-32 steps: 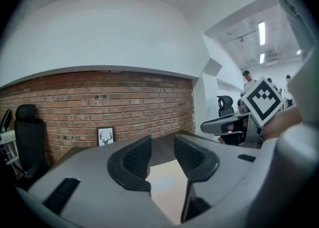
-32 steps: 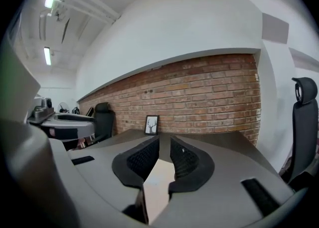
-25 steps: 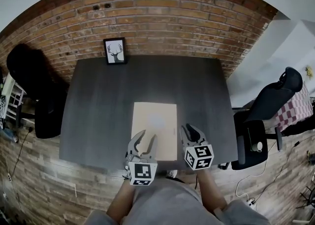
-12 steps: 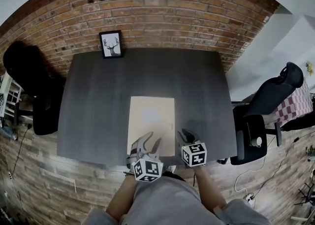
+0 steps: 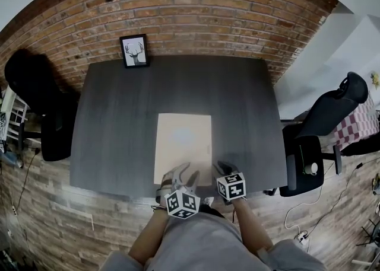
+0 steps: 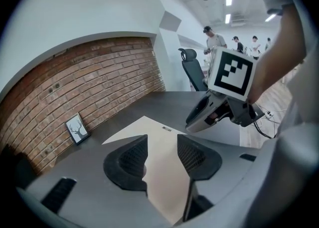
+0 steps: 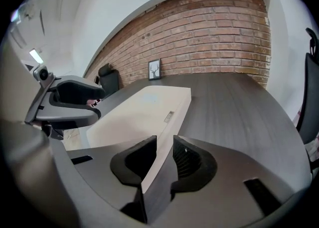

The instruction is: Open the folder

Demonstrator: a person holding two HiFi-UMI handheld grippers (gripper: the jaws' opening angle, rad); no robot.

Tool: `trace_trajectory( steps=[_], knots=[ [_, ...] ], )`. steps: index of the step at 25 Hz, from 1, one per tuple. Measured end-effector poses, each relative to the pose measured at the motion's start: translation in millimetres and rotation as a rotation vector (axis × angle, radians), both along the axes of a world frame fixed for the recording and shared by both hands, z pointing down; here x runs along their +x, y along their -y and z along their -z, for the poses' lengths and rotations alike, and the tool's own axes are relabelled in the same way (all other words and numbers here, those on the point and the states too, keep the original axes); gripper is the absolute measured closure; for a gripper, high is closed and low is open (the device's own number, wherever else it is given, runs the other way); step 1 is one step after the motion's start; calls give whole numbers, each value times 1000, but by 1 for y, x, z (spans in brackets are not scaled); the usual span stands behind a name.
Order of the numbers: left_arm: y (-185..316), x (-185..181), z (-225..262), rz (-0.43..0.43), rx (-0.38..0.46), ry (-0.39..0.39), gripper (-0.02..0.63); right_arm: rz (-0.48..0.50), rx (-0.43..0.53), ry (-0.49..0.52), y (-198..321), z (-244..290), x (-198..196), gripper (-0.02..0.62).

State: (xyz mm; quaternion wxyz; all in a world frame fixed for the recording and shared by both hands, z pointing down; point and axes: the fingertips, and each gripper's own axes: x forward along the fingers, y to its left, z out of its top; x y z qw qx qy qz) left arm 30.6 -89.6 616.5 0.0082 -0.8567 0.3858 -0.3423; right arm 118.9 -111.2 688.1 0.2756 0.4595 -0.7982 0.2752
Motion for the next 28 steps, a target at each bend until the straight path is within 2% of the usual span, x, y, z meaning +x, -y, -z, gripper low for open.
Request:
trace_trajectory(
  steps=[12,16,23,28],
  knots=[
    [-13,6,-19,-58,-26,59,423,19,-49,-18,-8,-18,-3,512],
    [-24,20,-32,-152,-56,109,414,18,-60,-17,-8,-18,-3,506],
    [-56,46,-60,-353,-157,195,411,13,-59,-21,-8,-17,-4,506],
    [-68,51,-76,-415,-196,263,411,11,-62,-20,-8,-18,-2,506]
  ],
)
